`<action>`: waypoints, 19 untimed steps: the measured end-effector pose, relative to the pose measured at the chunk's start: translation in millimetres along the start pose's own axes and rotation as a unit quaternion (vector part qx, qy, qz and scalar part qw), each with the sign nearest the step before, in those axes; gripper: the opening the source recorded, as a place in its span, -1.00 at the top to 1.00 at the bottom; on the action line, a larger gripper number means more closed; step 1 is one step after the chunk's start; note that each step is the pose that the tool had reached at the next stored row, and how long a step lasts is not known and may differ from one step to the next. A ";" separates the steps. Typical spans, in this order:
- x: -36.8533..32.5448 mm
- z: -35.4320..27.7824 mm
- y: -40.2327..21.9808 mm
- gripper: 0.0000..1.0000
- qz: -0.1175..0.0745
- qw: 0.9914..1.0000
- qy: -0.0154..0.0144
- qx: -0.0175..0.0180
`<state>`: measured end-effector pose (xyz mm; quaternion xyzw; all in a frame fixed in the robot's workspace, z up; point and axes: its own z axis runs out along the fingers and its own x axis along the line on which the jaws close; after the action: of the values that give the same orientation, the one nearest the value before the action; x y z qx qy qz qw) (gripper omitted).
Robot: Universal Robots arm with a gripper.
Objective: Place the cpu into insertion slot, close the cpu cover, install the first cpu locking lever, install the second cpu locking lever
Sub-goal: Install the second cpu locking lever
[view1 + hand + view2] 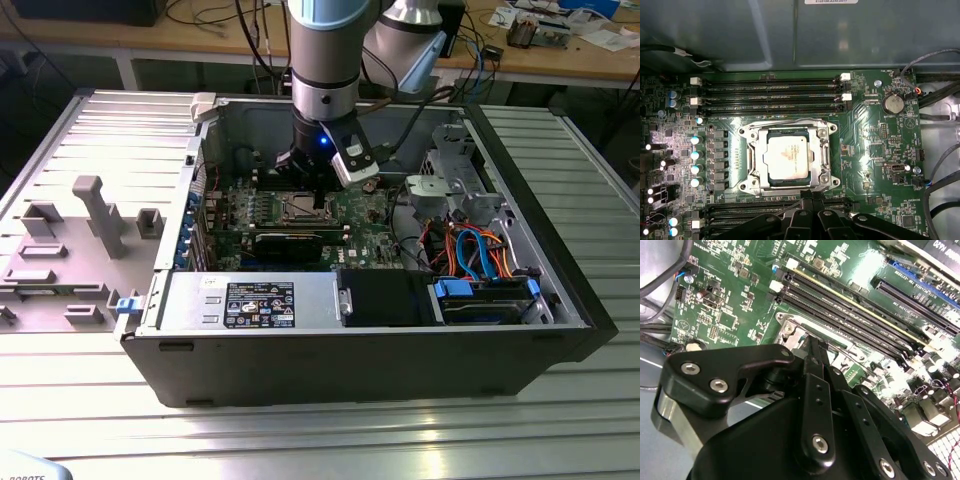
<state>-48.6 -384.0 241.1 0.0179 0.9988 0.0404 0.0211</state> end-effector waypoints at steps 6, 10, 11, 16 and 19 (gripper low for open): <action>0.0 0.0 -0.3 0.79 0.000 1.000 0.000 0.000; 0.0 0.0 -0.6 0.79 0.000 1.000 0.000 0.000; 0.0 -0.1 -0.6 0.79 0.000 1.000 0.000 0.000; 0.0 -0.1 -0.8 0.79 0.000 1.000 0.000 0.000; -0.1 -0.1 -0.8 0.79 0.000 1.000 0.000 0.000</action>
<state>-48.6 -384.8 241.1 0.0178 0.9988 0.0404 0.0211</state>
